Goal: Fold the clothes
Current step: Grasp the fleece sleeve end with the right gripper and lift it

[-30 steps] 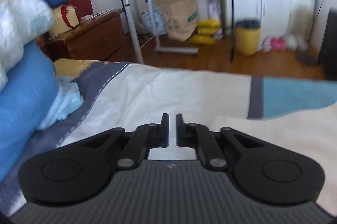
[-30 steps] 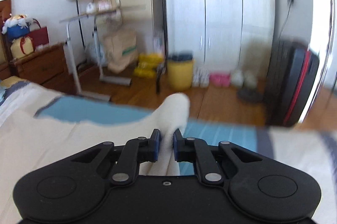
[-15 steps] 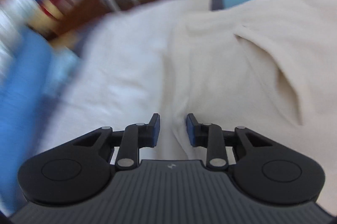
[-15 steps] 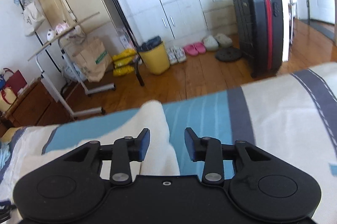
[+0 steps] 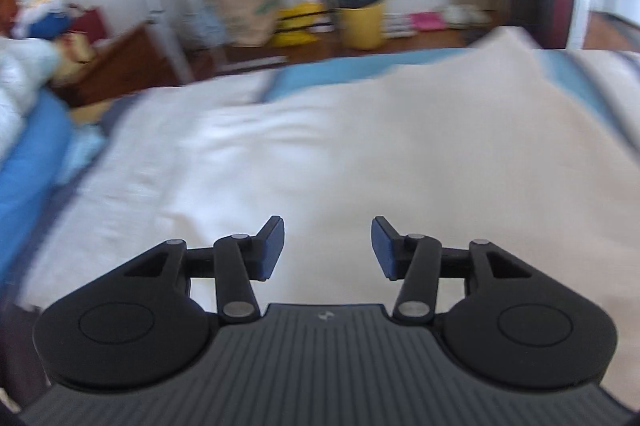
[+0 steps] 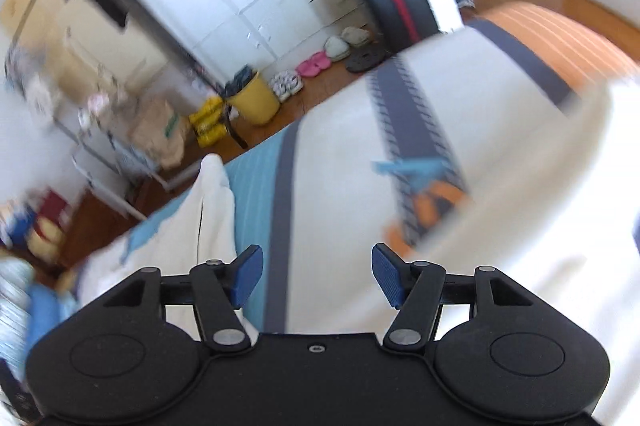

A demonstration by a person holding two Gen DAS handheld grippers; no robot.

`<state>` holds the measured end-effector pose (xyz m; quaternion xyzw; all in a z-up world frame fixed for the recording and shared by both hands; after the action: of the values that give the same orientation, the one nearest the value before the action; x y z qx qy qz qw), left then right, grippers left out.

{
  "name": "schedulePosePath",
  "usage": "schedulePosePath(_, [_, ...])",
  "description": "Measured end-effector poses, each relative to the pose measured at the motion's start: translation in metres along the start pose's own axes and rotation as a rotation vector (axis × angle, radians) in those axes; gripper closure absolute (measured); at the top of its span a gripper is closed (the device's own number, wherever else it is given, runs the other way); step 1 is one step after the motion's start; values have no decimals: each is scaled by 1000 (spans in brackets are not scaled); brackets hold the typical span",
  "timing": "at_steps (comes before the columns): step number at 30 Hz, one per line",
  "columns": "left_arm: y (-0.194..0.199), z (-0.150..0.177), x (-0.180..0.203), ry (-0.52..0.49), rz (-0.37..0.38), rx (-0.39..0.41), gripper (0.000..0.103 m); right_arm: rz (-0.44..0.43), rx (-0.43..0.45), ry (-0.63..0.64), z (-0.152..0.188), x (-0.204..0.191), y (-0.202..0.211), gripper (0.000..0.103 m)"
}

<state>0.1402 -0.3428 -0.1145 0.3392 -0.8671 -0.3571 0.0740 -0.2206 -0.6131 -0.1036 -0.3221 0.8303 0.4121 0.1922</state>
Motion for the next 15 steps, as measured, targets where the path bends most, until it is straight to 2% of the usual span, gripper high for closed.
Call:
schedulePosePath(2, [8, 9, 30, 6, 82, -16, 51, -15, 27, -58, 7, 31, 22, 37])
schedulePosePath(4, [13, 19, 48, 8, 125, -36, 51, -18, 39, -108, 13, 61, 37, 37])
schedulePosePath(6, [17, 30, 62, 19, 158, -49, 51, 17, 34, -148, 16, 86, 46, 37])
schedulePosePath(9, [22, 44, 77, 73, 225, -73, 51, 41, 67, -184, 19, 109, 58, 37])
schedulePosePath(12, [20, 52, 83, 147, 259, -98, 51, 20, 109, -190, 19, 120, 52, 37])
schedulePosePath(15, [27, 61, 85, 153, 260, -132, 51, 111, 112, -116, 16, 129, 31, 37])
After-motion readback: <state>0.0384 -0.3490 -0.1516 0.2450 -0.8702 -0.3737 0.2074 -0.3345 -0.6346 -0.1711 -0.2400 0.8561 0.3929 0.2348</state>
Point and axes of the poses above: each gripper's, at about its wrist camera, not at the fingertips, and y roughly against the way its jaws point, x to its right, z to its underside, the point moved 3 cm from there along -y, roughly the way its jaws point, and after that the axes turned 4 degrees about x, right-handed, at the moved point
